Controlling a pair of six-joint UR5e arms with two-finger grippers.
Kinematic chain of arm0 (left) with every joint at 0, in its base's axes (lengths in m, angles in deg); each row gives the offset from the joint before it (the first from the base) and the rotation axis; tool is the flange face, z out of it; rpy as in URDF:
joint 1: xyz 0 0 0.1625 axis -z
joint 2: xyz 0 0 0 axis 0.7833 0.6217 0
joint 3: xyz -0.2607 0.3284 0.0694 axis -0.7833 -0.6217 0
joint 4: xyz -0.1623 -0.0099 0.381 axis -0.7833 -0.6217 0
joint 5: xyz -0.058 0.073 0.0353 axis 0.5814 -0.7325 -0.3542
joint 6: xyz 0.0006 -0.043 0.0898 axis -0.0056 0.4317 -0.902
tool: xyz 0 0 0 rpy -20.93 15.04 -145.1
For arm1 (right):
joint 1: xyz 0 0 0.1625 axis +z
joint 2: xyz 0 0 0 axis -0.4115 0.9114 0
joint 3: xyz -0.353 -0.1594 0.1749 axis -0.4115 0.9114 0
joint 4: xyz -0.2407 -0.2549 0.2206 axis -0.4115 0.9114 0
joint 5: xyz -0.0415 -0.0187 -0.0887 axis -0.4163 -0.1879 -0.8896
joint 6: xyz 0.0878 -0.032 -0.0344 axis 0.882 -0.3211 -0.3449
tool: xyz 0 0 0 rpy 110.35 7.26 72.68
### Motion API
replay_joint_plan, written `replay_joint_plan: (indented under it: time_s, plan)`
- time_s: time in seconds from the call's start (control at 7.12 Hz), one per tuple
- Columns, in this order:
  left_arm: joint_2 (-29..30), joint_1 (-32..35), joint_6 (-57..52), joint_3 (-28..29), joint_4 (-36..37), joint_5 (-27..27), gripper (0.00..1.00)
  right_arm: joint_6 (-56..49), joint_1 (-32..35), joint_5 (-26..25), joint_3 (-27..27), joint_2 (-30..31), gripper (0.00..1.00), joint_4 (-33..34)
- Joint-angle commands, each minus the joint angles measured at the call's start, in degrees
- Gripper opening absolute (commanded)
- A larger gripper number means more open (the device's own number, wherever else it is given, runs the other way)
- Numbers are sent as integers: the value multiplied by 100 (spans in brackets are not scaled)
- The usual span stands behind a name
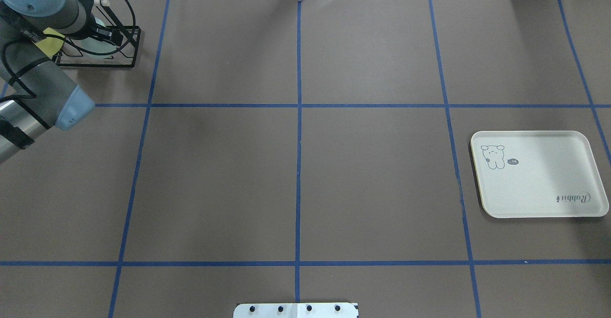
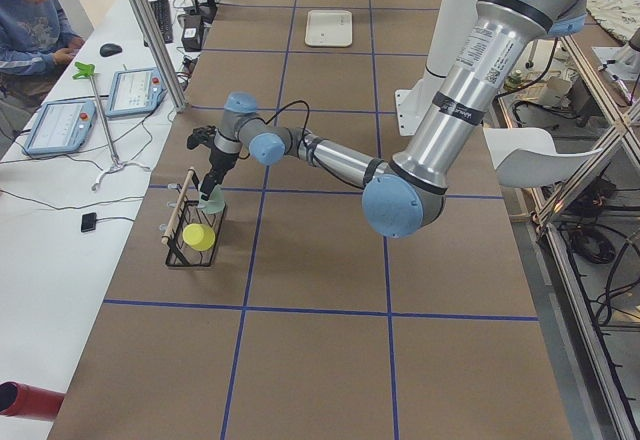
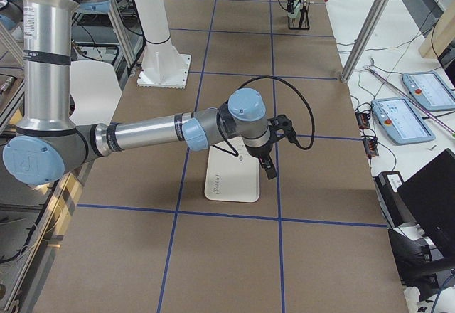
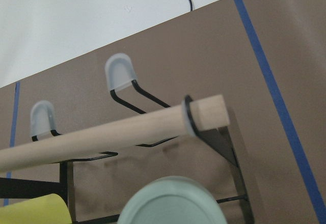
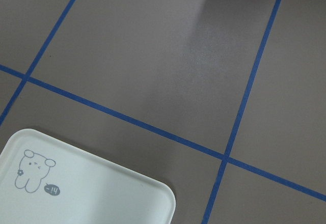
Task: Left arm grabs green cup and hands to right arm on tray
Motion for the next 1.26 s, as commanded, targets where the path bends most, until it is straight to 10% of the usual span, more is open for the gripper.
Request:
replay_joint_plan:
  time_s: [0.0,0.28,0.84,1.12]
  plan:
    - [0,40,-28,15,0,-3,99,0,0,0,0,0,100,0]
    - [0,58,-28,15,0,-12,91,0,0,0,0,0,100,0]
    - [9,93,-28,-64,-9,-21,6,0,0,0,0,0,100,0]
    - [-61,285,-167,-466,0,49,1,0,0,0,0,0,100,0]
